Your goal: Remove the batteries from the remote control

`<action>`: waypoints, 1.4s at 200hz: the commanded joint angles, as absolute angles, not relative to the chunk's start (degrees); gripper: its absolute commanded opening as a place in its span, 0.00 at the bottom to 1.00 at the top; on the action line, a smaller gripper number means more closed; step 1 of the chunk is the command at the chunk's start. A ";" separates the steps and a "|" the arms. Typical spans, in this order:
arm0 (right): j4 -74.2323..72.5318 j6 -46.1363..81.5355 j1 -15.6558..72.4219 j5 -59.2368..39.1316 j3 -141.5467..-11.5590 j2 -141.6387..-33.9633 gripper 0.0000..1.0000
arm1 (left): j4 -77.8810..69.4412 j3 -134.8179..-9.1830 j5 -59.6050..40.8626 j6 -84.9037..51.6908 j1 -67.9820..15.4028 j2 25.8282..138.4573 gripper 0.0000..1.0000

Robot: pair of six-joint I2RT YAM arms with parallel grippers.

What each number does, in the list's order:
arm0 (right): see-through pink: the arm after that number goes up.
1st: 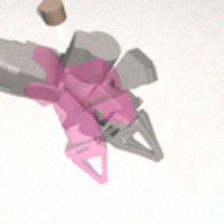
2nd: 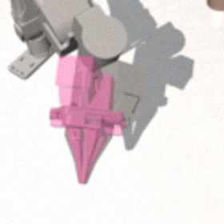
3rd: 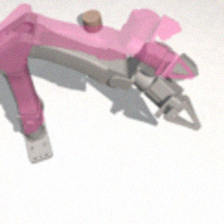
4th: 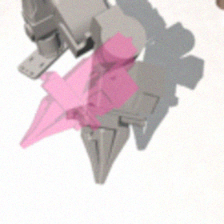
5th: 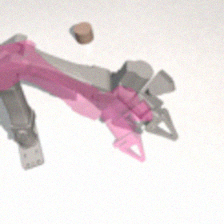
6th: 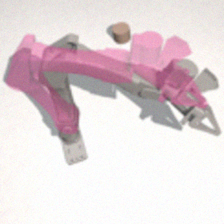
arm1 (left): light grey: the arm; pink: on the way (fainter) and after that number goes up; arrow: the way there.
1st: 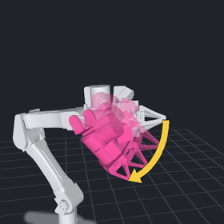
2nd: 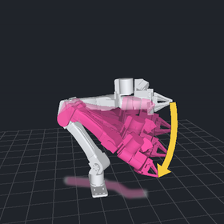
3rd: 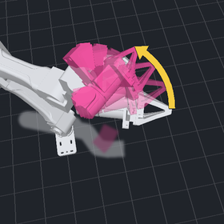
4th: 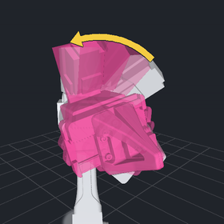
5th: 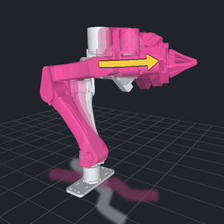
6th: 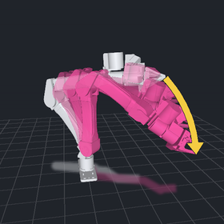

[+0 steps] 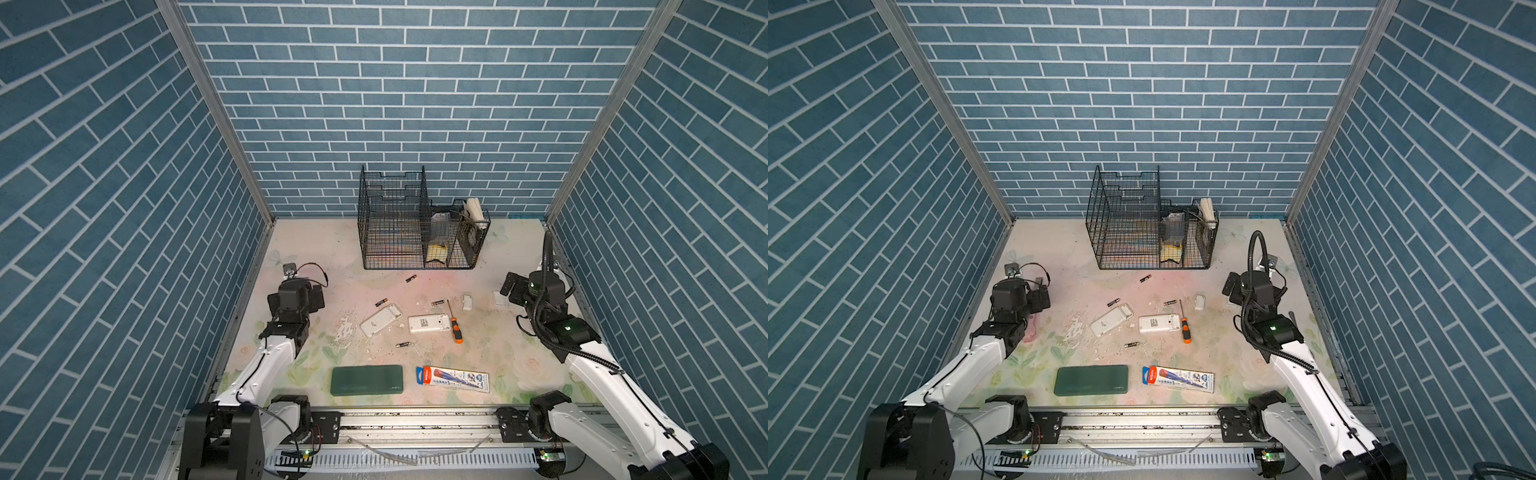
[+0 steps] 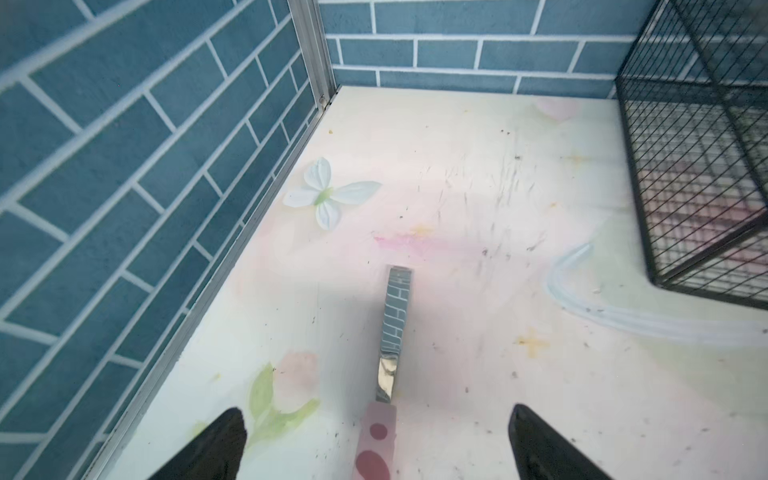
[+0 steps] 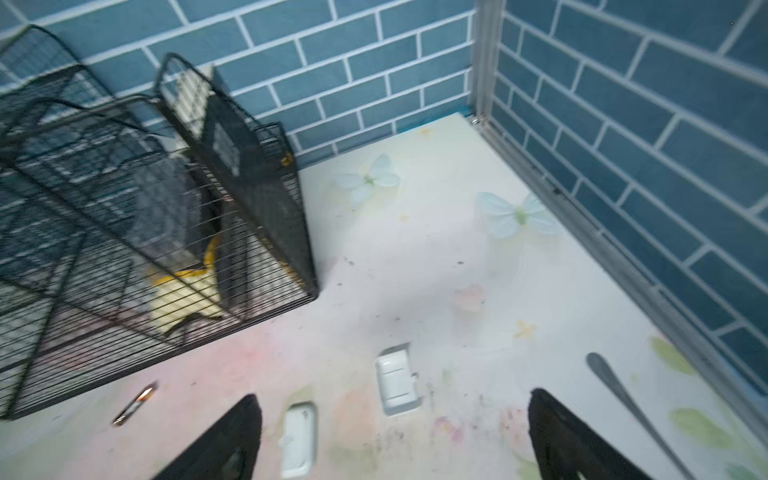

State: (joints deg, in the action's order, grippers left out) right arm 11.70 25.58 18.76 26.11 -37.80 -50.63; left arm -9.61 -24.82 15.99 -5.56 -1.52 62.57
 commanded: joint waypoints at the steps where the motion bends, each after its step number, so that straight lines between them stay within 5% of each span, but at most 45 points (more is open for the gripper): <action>1: 4.85 19.36 17.18 37.08 -34.32 -50.32 0.99 | -27.12 -21.50 14.02 -2.90 0.76 65.66 1.00; 53: -6.12 16.11 11.91 40.23 -28.47 -57.90 0.99 | -39.16 -22.26 7.95 -2.69 1.49 77.62 1.00; 120: -35.41 7.59 3.93 31.25 -20.66 -71.86 0.99 | -53.43 -20.27 -2.97 2.07 1.49 87.56 1.00; 170: -58.76 7.63 -0.43 22.33 -15.43 -82.59 0.99 | -53.76 -19.86 -1.03 1.58 1.50 87.36 1.00; 211: -61.02 4.15 -1.17 10.01 -18.24 -89.92 0.98 | -51.17 -21.19 -4.01 2.71 1.49 87.50 1.00; 220: -46.86 4.80 -1.34 8.97 -22.91 -87.18 0.99 | -50.49 -21.51 -4.93 3.18 1.49 87.54 1.00; 225: -50.90 4.31 -1.66 8.04 -22.27 -88.61 0.99 | -50.13 -21.72 -5.55 3.48 1.49 87.54 1.00; 280: -51.74 4.79 -1.63 10.28 -21.33 -88.08 0.99 | -49.83 -22.02 -5.87 3.66 1.41 87.60 1.00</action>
State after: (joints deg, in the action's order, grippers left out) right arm -51.42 7.27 -1.30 11.40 -19.33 -88.23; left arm -50.57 -20.75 -4.89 2.85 1.21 87.13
